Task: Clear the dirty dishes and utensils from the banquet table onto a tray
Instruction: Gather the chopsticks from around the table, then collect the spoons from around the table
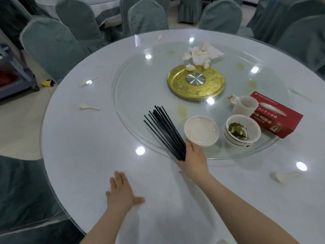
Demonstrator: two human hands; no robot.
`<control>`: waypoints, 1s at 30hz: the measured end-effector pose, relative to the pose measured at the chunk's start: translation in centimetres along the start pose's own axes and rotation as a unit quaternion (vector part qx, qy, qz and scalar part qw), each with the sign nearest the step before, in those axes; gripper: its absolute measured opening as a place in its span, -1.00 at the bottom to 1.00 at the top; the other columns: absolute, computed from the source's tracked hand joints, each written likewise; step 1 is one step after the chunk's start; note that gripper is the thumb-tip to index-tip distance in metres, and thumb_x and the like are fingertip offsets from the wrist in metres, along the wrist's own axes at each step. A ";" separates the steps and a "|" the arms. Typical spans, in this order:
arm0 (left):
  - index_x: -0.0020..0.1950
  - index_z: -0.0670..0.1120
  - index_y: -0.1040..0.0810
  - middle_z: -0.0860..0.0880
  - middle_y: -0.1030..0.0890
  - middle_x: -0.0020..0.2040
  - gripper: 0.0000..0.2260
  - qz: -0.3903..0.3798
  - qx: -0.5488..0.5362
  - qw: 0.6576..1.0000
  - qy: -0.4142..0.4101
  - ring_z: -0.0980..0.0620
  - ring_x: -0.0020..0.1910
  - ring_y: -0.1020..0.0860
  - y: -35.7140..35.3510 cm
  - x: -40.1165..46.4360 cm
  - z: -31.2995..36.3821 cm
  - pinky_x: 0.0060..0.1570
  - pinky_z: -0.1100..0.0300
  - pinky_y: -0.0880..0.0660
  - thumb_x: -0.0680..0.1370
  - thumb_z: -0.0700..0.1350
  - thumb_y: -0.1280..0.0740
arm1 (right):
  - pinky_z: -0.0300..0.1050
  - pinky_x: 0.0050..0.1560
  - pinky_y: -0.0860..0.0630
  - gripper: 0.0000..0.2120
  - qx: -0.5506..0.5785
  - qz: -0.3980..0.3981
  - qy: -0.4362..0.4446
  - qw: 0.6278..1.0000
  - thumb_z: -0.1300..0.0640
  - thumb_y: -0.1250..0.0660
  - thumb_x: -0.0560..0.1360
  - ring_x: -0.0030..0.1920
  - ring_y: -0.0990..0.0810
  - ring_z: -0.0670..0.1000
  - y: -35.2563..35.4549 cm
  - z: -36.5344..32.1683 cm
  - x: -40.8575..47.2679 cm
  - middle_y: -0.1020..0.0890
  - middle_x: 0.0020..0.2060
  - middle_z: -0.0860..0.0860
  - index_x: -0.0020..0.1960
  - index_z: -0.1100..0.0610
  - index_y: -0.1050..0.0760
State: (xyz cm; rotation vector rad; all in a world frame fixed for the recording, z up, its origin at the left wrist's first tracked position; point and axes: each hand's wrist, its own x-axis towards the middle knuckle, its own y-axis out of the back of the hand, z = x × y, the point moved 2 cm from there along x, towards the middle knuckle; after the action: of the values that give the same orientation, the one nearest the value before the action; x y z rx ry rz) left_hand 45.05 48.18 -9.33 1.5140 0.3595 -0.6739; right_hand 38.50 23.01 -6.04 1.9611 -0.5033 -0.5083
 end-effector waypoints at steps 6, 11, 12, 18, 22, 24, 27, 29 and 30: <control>0.52 -0.23 0.34 -0.14 0.32 0.56 0.20 0.011 0.009 1.000 -0.009 -0.17 0.55 0.19 0.2 -0.3 0.1 0.45 -0.15 -0.15 0.34 0.35 -0.42 | 0.00 0.27 -0.37 -0.40 0.000 0.016 -0.004 1.000 -0.04 -0.38 0.45 0.31 -0.36 0.13 0.7 -0.6 -0.6 -0.41 0.30 0.08 0.40 0.12 -0.28; 0.53 -0.24 0.28 -0.16 0.27 0.57 0.14 0.025 0.001 0.999 -0.029 -0.16 0.56 0.16 0.1 -0.9 -0.2 0.48 -0.08 -0.12 0.38 0.33 -0.39 | -0.04 0.29 -0.34 -0.46 0.027 0.040 0.020 0.999 0.04 -0.33 0.51 0.30 -0.35 0.11 0.9 0.1 -2.8 -0.42 0.30 0.07 0.44 0.11 -0.28; 0.54 -0.25 0.26 -0.16 0.25 0.57 0.09 0.029 -0.009 0.999 -0.042 -0.14 0.56 0.15 0.0 -1.2 -0.1 0.49 -0.06 -0.09 0.41 0.30 -0.38 | -0.07 0.29 -0.33 -0.48 0.033 0.039 0.023 0.998 0.06 -0.32 0.52 0.30 -0.36 0.10 0.9 0.7 -3.7 -0.42 0.29 0.06 0.43 0.10 -0.30; 0.58 -0.14 0.09 -0.05 0.12 0.60 -0.28 0.070 -0.101 0.981 -0.151 0.01 0.57 0.10 -1.9 -3.8 1.6 0.51 0.06 -0.02 0.58 -0.03 -0.27 | -0.15 0.22 -0.34 -0.63 0.051 0.002 -0.034 0.998 0.09 -0.31 0.53 0.28 -0.36 0.04 0.4 7.2 -10.2 -0.43 0.27 -0.01 0.33 0.05 -0.43; 0.58 -0.05 -0.04 0.04 -0.03 0.59 -0.40 0.080 -0.147 0.965 -0.204 0.10 0.56 0.03 -3.1 -5.9 3.6 0.46 0.17 -0.06 0.60 -0.08 -0.23 | -0.23 0.07 -0.36 -0.75 0.084 0.005 -0.086 0.993 0.09 -0.34 0.51 0.12 -0.49 0.01 0.8 11.5 -14.5 -0.50 0.09 -0.04 0.19 0.05 -0.53; 0.55 0.00 -0.19 0.04 -0.21 0.55 -0.49 0.075 -0.165 0.959 -0.218 0.08 0.53 -0.14 -3.6 -6.8 4.5 0.40 0.20 -0.15 0.61 -0.08 -0.22 | -0.27 -0.03 -0.35 -0.80 0.097 0.000 -0.118 0.988 0.06 -0.34 0.52 -0.01 -0.50 -0.08 1.1 13.3 -16.5 -0.51 -0.01 -0.08 0.13 0.03 -0.54; 0.42 0.02 -0.42 0.05 -0.47 0.40 -0.62 0.063 -0.197 0.950 -0.233 0.06 0.37 -0.41 -4.2 -8.0 5.8 0.28 0.24 -0.29 0.59 -0.09 -0.25 | -0.30 -0.18 -0.38 -0.90 0.112 -0.022 -0.155 0.981 -0.03 -0.34 0.50 -0.16 -0.49 -0.19 1.6 14.9 -19.1 -0.57 -0.11 -0.12 0.00 -0.05 -0.52; 0.37 -0.01 -0.49 0.05 -0.53 0.33 -0.66 0.042 -0.197 0.947 -0.251 0.08 0.30 -0.48 -4.9 -8.8 6.8 0.24 0.28 -0.33 0.58 -0.11 -0.28 | -0.30 -0.25 -0.41 -0.84 0.127 -0.058 -0.172 0.975 -0.14 -0.37 0.45 -0.22 -0.51 -0.20 1.6 15.1 -20.6 -0.59 -0.20 -0.14 -0.09 -0.08 -0.50; 0.36 -0.02 -0.50 0.04 -0.54 0.32 -0.66 0.027 -0.197 0.946 -0.256 0.09 0.27 -0.50 -5.3 -9.2 7.2 0.21 0.31 -0.33 0.58 -0.11 -0.28 | -0.29 -0.28 -0.40 -0.79 0.126 -0.077 -0.178 0.973 -0.20 -0.38 0.41 -0.24 -0.52 -0.19 1.4 15.0 -21.2 -0.59 -0.24 -0.15 -0.12 -0.09 -0.50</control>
State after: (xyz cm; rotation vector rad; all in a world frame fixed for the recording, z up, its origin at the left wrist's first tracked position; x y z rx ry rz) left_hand 33.37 43.20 -7.50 0.9229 0.0457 -0.8652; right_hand 12.55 23.20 -8.01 2.1720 -0.6677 -0.9442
